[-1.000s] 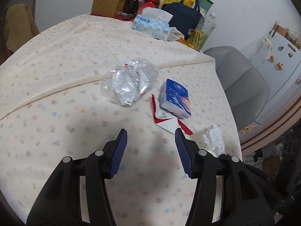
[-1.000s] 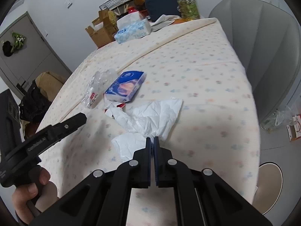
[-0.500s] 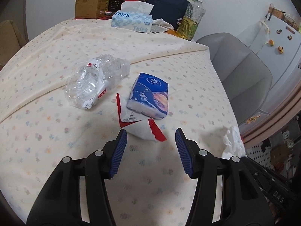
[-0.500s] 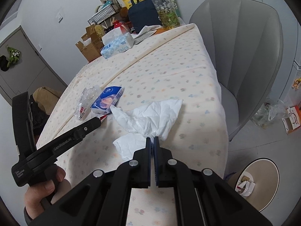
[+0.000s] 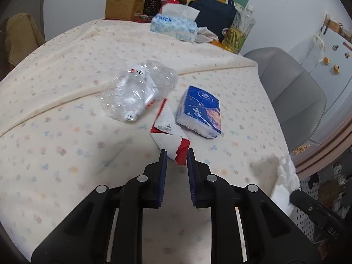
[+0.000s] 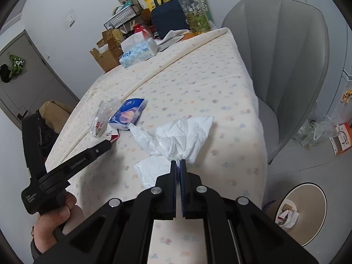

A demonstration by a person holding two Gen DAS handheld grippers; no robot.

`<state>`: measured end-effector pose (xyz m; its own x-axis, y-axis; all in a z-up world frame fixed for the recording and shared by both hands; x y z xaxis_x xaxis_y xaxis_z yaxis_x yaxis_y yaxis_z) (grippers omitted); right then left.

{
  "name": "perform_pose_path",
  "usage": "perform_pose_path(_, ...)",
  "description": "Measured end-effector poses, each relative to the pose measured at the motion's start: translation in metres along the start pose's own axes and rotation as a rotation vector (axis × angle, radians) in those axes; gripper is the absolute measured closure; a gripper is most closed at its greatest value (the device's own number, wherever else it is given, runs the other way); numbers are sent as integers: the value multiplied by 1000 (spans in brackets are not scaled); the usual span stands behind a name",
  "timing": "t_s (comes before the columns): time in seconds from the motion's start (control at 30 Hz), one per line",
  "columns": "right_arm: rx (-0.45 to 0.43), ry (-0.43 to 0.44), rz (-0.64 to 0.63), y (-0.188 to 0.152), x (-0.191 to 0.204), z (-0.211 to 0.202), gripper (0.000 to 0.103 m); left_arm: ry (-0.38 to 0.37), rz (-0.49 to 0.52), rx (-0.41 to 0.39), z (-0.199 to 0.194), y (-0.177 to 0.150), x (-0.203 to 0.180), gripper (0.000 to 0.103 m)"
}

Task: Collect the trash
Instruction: 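Grasp the crumpled white tissue with the right gripper while the left gripper grasps the red-and-white paper, then carry the tissue and paper to the white bin and open both grippers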

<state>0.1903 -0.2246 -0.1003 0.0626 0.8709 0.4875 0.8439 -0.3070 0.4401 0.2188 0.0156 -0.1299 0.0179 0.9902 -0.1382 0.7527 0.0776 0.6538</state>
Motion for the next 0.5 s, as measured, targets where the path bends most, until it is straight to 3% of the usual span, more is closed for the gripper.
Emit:
perform_pose_path(0.27,-6,13,-25,-7,15,-5,99,-20,-7,-55,-34,0,6,85)
perform_pose_path(0.5,-39,17,-19,-7,12,-24,99,-54,34,-108,-60,7,-15,85)
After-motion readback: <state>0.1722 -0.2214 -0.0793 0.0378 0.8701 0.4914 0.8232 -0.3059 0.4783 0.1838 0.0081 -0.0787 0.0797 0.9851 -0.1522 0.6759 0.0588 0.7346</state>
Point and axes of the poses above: each gripper's, at about its wrist camera, not at the fingertips, and z roughly the way its jaws point, x to its left, y to its top, the point moved 2 cm from there along z, roughly the way its jaws point, and after that the axes turned 13 degrees about z, right-handed, at the moved point
